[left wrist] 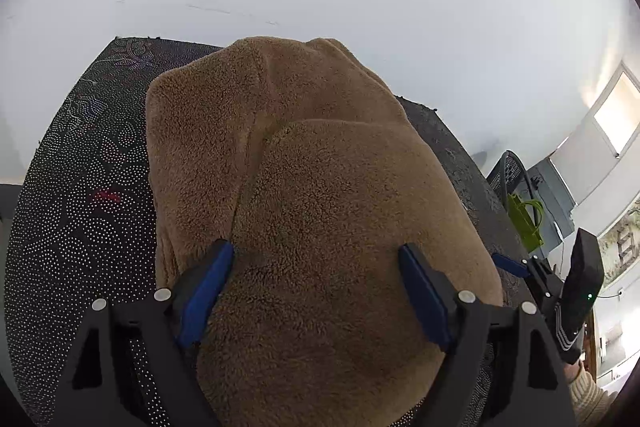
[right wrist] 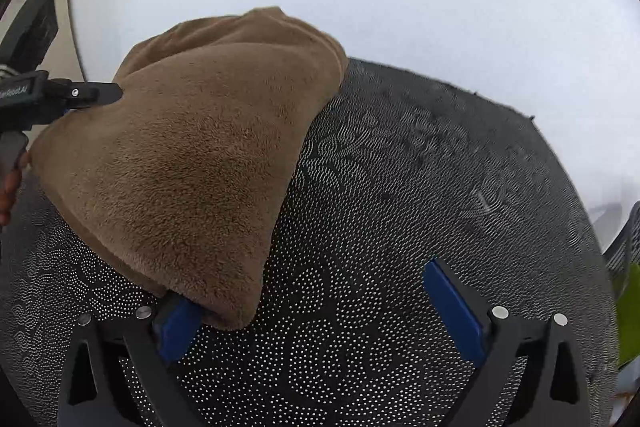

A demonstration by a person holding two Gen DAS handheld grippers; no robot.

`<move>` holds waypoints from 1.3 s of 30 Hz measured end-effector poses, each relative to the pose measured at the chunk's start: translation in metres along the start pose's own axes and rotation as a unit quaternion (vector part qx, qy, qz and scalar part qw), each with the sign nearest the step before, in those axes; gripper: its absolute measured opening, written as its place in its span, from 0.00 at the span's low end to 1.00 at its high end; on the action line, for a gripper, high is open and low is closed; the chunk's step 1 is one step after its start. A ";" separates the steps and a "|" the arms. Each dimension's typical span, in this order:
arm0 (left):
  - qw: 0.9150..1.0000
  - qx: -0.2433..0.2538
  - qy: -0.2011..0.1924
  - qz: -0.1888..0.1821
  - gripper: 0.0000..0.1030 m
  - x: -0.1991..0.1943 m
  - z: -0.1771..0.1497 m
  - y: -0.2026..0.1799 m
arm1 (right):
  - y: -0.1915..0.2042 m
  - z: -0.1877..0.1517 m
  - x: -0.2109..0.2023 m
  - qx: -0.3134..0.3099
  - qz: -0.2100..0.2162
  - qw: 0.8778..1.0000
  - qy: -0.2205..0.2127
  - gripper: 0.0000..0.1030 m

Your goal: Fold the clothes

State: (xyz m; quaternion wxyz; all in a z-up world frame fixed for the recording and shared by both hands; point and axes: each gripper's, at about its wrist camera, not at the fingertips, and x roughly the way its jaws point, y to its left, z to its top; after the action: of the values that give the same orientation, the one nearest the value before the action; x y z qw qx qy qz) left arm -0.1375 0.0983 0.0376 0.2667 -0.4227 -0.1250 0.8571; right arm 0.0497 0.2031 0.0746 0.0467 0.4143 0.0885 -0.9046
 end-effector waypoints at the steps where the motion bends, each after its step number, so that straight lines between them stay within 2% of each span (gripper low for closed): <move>1: 1.000 0.004 -0.004 0.006 0.84 0.000 -0.001 -0.001 | 0.002 0.000 0.001 -0.005 -0.003 1.000 -0.001 0.98; 4: 1.000 0.010 -0.017 0.014 0.84 -0.001 -0.005 -0.003 | 0.006 -0.002 -0.008 -0.019 -0.001 1.000 -0.011 0.98; 6: 1.000 0.002 -0.022 0.003 0.84 -0.005 -0.003 0.001 | 0.004 -0.001 -0.019 -0.017 0.014 0.999 -0.028 0.98; 12: 0.998 -0.032 -0.026 -0.037 0.84 -0.015 -0.003 0.018 | -0.010 0.036 -0.067 0.031 0.075 0.988 -0.132 0.98; 13: 0.998 -0.044 -0.025 -0.043 0.84 -0.019 -0.001 0.020 | -0.008 0.046 -0.069 0.033 0.082 0.986 -0.139 0.98; 17: 0.993 -0.098 -0.034 -0.062 0.85 -0.040 0.009 0.027 | 0.021 0.080 -0.047 0.003 0.080 0.987 -0.138 0.98; 21: 0.995 -0.076 -0.052 -0.041 0.86 -0.058 0.026 0.022 | 0.060 0.102 -0.004 -0.036 0.124 0.984 -0.123 0.98; 25: 0.995 -0.069 -0.060 -0.049 0.94 -0.058 0.043 0.014 | 0.089 0.095 0.035 -0.073 0.179 0.979 -0.058 0.99; 26: 0.995 -0.068 -0.058 -0.050 0.97 -0.054 0.044 0.014 | 0.092 0.089 0.046 -0.075 0.179 0.980 -0.045 0.99; 30: 0.996 -0.060 -0.034 -0.050 0.99 -0.029 0.040 0.011 | 0.091 0.071 0.049 -0.071 0.176 0.980 -0.059 0.99; 32: 0.998 -0.055 -0.019 -0.034 0.99 -0.016 0.031 0.013 | 0.090 0.066 0.047 -0.078 0.172 0.980 -0.066 0.99; 35: 0.998 -0.044 -0.031 -0.024 0.99 -0.010 0.017 0.020 | 0.088 0.065 0.050 -0.079 0.176 0.979 -0.068 1.00; 39: 0.999 -0.001 -0.040 0.001 0.99 -0.010 0.004 0.017 | 0.085 0.069 0.054 -0.086 0.182 0.977 -0.071 1.00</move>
State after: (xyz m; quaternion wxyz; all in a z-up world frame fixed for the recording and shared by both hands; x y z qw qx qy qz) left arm -0.1417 0.0785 0.0393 0.2601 -0.3884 -0.1366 0.8734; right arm -0.0233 0.1053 0.0673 0.2520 0.3529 0.0853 -0.8970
